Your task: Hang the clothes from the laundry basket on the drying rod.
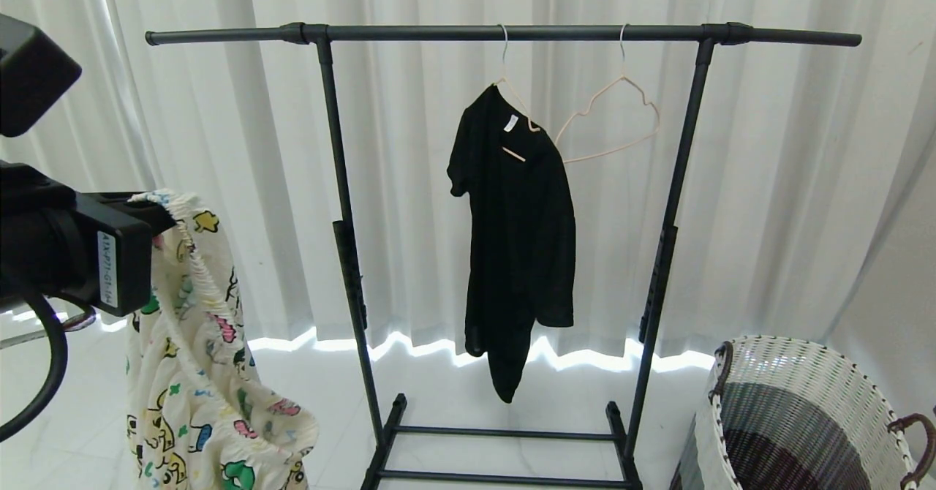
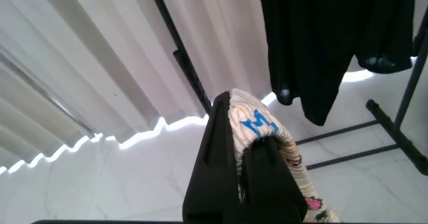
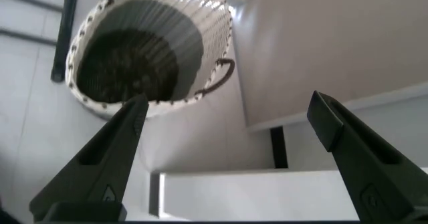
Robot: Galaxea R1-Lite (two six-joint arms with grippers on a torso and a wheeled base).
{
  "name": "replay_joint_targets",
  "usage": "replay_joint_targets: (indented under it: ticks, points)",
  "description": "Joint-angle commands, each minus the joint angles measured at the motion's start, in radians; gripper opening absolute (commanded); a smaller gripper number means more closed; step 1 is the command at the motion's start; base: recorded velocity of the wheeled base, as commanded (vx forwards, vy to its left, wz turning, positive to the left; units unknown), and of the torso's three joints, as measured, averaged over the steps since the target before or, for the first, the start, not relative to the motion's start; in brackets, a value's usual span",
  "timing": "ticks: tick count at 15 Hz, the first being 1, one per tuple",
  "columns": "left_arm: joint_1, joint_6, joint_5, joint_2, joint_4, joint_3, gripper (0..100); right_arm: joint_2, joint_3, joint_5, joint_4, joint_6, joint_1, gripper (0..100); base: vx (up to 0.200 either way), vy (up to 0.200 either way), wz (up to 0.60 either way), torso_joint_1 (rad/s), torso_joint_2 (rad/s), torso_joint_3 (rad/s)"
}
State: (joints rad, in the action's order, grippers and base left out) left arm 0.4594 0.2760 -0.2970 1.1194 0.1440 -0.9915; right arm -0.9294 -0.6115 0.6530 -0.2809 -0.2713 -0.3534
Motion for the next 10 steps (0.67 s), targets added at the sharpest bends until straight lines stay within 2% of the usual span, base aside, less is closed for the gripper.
replay_joint_targets:
  ticks: [1,3,4,6,10]
  points:
    - [-0.015,0.0,-0.001,-0.004,0.0,0.022,0,0.04,0.145,-0.004,0.158,-0.057,0.002,100,0.0,0.0,0.0,0.0,0.0,0.0]
    - [-0.021,0.0,-0.001,-0.004,0.0,0.033,0,0.035,0.199,-0.027,0.261,-0.066,0.002,100,0.0,0.0,0.0,0.0,0.0,0.0]
    - [-0.022,0.0,-0.001,-0.004,0.0,0.039,0,0.037,0.207,-0.059,0.27,-0.066,0.002,100,0.0,0.0,0.0,0.0,0.0,0.0]
    - [-0.022,-0.001,0.001,-0.003,0.0,0.051,0,0.032,0.205,-0.069,0.273,-0.065,0.002,100,0.0,0.0,0.0,0.0,0.0,0.0]
    - [-0.022,0.003,0.001,-0.003,-0.006,0.071,0,0.017,0.182,-0.092,0.276,-0.005,0.004,100,0.0,0.0,0.0,0.106,-0.32,-0.229]
